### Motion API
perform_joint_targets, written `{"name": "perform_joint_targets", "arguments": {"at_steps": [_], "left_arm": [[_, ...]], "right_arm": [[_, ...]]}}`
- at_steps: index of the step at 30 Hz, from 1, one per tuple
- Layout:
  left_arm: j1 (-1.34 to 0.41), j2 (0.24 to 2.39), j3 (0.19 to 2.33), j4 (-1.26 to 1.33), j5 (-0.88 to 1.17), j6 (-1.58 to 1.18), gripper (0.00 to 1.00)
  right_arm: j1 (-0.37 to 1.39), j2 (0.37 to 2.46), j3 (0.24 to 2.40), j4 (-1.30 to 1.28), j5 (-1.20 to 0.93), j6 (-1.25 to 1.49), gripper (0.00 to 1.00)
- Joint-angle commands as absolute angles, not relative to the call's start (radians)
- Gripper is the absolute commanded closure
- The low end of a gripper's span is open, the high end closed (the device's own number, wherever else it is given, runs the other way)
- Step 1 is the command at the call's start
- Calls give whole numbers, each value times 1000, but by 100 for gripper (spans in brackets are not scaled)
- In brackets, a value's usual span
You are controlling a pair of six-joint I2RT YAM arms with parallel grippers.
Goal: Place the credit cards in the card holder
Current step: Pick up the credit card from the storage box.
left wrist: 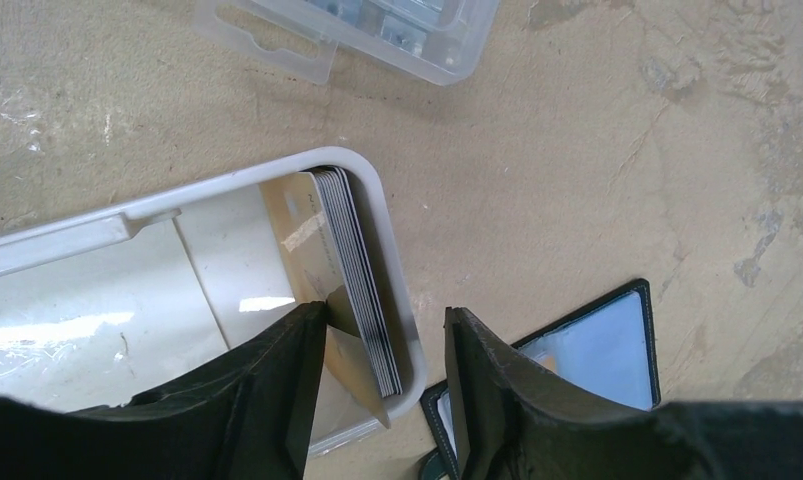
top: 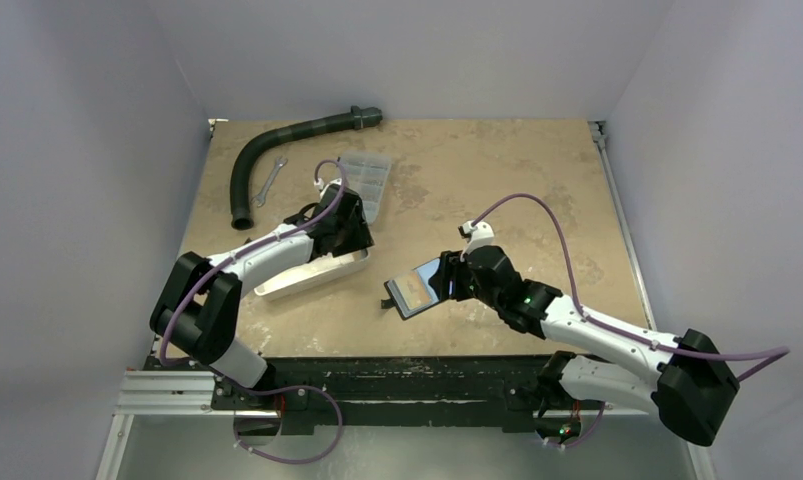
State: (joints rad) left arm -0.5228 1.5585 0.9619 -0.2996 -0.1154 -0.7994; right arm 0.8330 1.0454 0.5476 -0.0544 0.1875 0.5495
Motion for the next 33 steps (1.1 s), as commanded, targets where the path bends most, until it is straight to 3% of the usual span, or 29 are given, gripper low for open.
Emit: {"name": "perform_joint_targets", "arguments": {"at_steps": [1,33], "left_arm": [[-517,1523,970,-257,-128,-790,52],[-517,1451,1000,-371,-198,-751,83]], "right_arm": [[835,1051,547,-26,185,542,41],[835,1137,580,-5,151,531,41]]}}
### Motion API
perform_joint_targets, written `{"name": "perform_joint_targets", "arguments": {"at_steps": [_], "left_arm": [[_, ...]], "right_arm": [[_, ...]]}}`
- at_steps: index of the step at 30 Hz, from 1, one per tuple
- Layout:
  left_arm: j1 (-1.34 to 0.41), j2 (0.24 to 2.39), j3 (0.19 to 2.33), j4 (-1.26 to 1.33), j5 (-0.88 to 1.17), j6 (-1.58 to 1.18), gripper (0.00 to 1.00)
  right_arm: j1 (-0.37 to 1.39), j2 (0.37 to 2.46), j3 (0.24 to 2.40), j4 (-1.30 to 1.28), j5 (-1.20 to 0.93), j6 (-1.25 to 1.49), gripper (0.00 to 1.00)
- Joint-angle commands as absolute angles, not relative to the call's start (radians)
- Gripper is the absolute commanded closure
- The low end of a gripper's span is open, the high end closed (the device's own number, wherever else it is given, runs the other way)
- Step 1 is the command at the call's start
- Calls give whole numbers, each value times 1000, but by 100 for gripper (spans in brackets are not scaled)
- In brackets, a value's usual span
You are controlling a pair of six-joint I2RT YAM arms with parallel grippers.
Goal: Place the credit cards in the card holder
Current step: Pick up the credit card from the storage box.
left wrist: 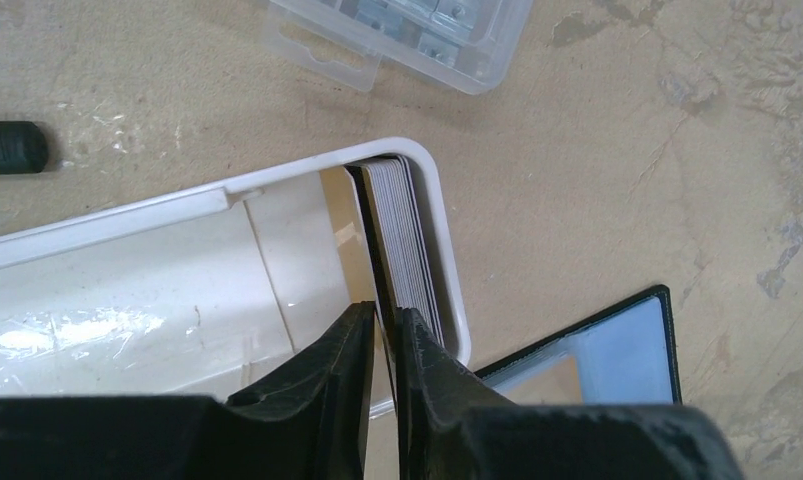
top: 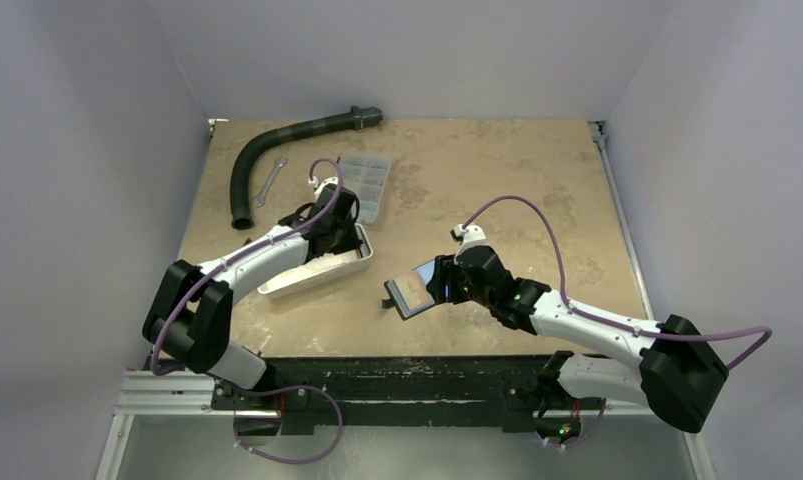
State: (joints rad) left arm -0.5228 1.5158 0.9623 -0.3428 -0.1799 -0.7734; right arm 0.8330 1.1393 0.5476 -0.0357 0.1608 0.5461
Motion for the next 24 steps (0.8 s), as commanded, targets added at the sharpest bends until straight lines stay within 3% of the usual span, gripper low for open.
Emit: {"name": "perform_joint_targets", "arguments": {"at_steps": [1,10,18,24], "left_arm": [[-517,1441,1001,-380,-201,-749,84],[-516,1342,998,-479,-226,-724,100],[-516,1205,1045,-511,-167,-620,100],[-515,1040,938,-199,174,-561,100]], "right_arm": [[835,1137,580,-5,151,531,41],[835,1147,588,-6,149,525,42],[833,1143,611,-6,108,520,40],[768,991,566,243,-267,582,18]]}}
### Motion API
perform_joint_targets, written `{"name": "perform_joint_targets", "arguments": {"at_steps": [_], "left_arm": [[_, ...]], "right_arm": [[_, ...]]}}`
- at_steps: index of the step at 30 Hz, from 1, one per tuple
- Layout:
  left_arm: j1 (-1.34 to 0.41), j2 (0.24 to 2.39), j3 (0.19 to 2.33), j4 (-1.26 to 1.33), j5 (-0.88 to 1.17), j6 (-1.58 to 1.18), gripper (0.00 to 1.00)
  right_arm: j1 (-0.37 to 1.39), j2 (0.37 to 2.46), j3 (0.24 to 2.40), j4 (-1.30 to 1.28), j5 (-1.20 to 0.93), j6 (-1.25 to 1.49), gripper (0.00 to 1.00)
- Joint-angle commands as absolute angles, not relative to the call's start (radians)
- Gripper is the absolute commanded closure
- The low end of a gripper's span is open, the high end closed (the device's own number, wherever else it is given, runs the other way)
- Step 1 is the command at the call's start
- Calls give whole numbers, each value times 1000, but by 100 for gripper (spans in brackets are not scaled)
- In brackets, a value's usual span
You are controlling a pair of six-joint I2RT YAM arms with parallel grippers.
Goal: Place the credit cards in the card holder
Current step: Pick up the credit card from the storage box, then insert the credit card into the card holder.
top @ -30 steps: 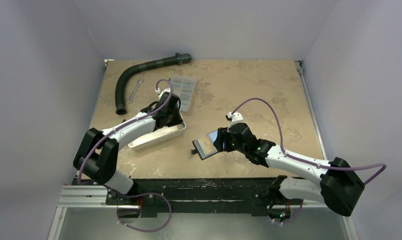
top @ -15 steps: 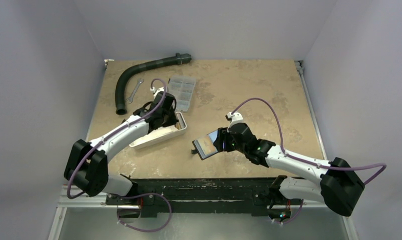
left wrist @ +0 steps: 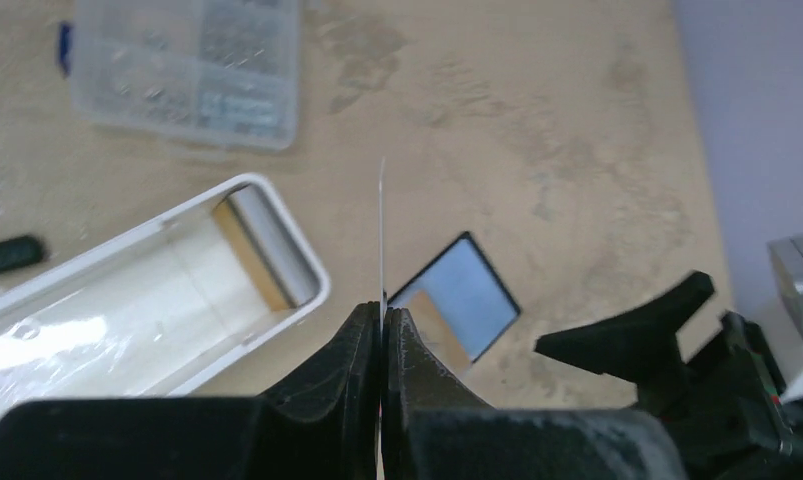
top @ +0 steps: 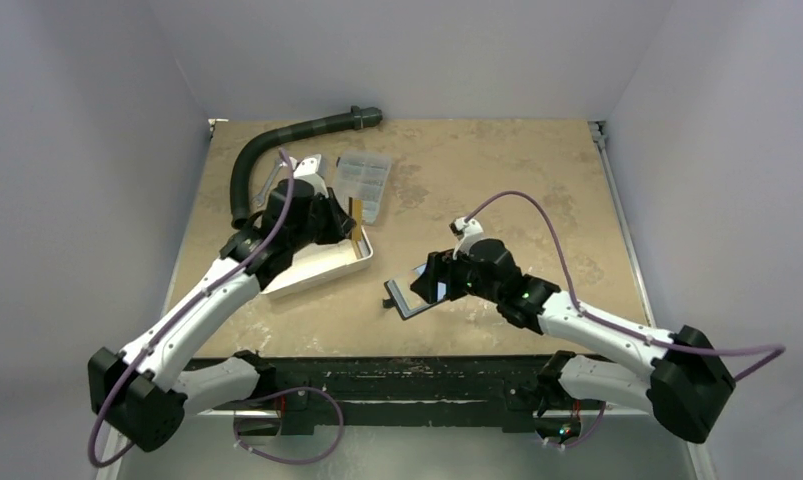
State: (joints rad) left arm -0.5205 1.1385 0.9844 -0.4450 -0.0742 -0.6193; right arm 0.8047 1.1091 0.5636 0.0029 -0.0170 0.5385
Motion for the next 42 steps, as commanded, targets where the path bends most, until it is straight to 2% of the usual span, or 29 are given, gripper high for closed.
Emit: {"name": "perform_joint_targets", "arguments": {"at_steps": [1,3,6,10,14,23,27,31,32,35,36,37,38,40,42], "left_arm": [[-515,1024,911,-119,231,-578,100],[-516,1004,865,17,334,-631,100],[-516,990,783,240,462,-748,100],[-517,978,683,477,520,-887,100],[-518,975,601,684,555,-1010,100],[-576,968,528,829,536,-1078,100],[-631,992,515,879,497,-1085,100],[-671,1008,500,915,462,-1072,100],[-677,1011,492,928,455,-1073,100],[-690,1021,476,933,435,-1072,100],[-691,1024,482,899,431,-1058,100],[-692,1024,493,823,419,-1027,98],[-691,1019,520,693,391,-981,85],[-691,1010,592,368,268,-875,50],[-691,1027,663,109,139,-791,33]], "right_arm": [[762,966,558,289,-306,606,16],[753,938,566,350,-359,659,16],[739,901,564,439,-384,747,24],[709,865,547,530,-368,864,27],[690,868,548,558,-362,914,34],[678,896,487,727,-379,1015,41],[678,933,461,837,-400,1079,51],[677,940,426,923,-381,1118,66],[677,938,416,940,-376,1129,71],[677,918,386,995,-357,1159,100],[675,903,378,990,-343,1159,100],[668,882,380,951,-336,1142,100],[653,858,393,871,-329,1110,100],[616,802,448,616,-308,1005,100],[594,755,508,336,-237,870,100]]}}
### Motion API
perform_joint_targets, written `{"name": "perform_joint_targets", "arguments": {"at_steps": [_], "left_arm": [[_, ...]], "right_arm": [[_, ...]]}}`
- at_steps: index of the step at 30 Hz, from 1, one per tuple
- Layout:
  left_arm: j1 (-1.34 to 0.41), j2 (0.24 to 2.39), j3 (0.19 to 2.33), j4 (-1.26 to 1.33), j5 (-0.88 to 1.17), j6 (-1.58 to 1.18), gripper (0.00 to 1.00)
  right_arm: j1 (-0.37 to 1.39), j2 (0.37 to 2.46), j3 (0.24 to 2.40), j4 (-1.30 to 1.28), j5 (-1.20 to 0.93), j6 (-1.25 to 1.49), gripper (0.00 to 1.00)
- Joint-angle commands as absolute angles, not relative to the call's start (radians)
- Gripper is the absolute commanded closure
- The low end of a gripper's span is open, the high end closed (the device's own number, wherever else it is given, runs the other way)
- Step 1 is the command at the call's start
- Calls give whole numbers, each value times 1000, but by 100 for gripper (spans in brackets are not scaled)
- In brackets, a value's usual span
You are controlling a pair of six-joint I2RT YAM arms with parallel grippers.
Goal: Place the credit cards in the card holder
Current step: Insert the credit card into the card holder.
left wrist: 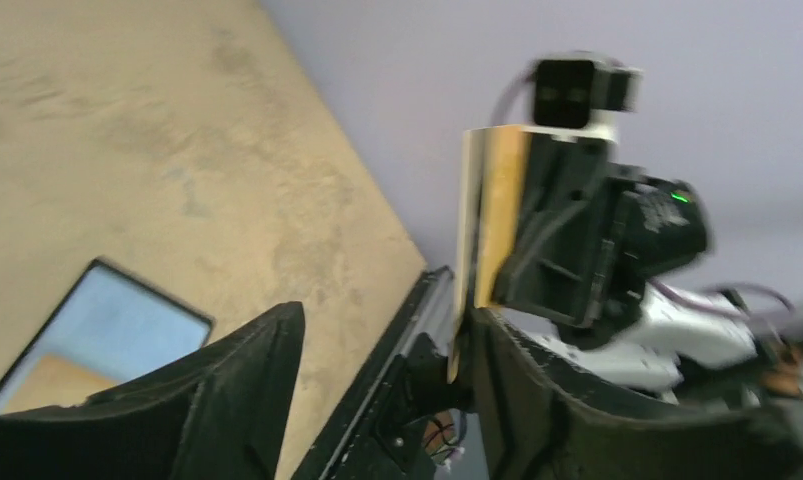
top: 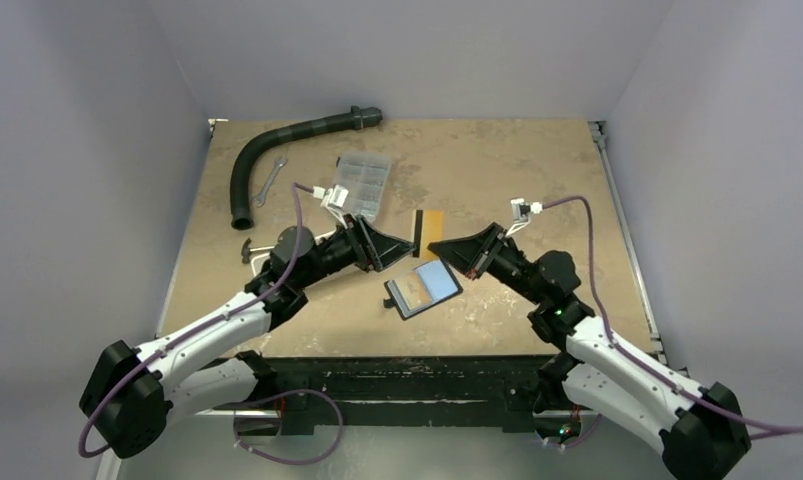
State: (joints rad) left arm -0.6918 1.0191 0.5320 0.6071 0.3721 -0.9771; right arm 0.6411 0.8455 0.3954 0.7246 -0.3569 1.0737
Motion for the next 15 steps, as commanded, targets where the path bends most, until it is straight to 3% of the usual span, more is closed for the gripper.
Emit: {"name": "perform_joint_targets", "arguments": {"at_steps": [1,4,8,13,15], "left_arm": [[-690,1046,702,-11,77,-774,29],[-689,1114,757,-178,28,-740,26],[-690,1186,710,-105,107,-780,28],[-718,1347,696,70,234,-819,55],[-737,1421,709,102,273,-811,62]], "right_arm": [[589,747,546,193,-156,797,100],[584,790,665,-160,29,591,100],[581,955,780,-428,119,449,100],[576,1093,806,-393,-170,442,100],[573,1140,801,-362,-251,437,100]]}}
